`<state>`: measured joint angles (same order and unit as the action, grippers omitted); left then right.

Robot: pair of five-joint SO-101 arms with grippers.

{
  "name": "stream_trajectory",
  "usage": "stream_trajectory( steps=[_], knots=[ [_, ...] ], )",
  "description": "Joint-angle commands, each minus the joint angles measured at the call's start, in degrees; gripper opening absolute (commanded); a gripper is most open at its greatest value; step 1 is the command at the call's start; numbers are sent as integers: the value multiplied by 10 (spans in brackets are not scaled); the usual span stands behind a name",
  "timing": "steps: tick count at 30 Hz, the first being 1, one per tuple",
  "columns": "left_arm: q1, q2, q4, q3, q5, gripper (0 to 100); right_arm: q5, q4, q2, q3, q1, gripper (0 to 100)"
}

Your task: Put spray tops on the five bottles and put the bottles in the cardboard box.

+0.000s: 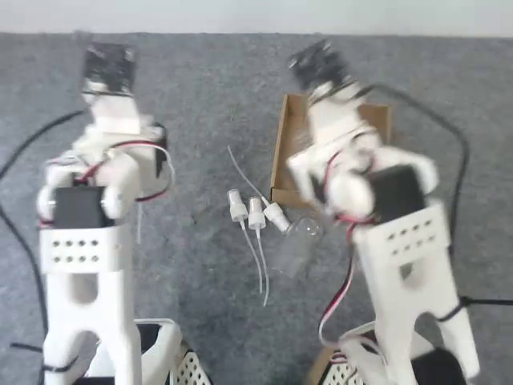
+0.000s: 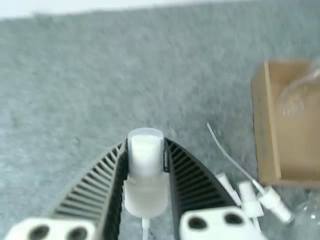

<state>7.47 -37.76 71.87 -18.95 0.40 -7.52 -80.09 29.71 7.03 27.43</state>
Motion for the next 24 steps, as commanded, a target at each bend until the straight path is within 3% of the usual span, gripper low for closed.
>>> stream_trajectory(
  steps=[1,6,14,24],
  knots=[
    [4,-80,13,47,6,11,10,138,79,147,64,6],
    [0,-210,-8,22,14,11,10,298,126,311,134,6],
    [-30,-301,-102,-44,121,11,9,429,134,440,235,6],
    [-57,-301,-213,-149,237,10,14,554,133,520,247,6]
  ],
)
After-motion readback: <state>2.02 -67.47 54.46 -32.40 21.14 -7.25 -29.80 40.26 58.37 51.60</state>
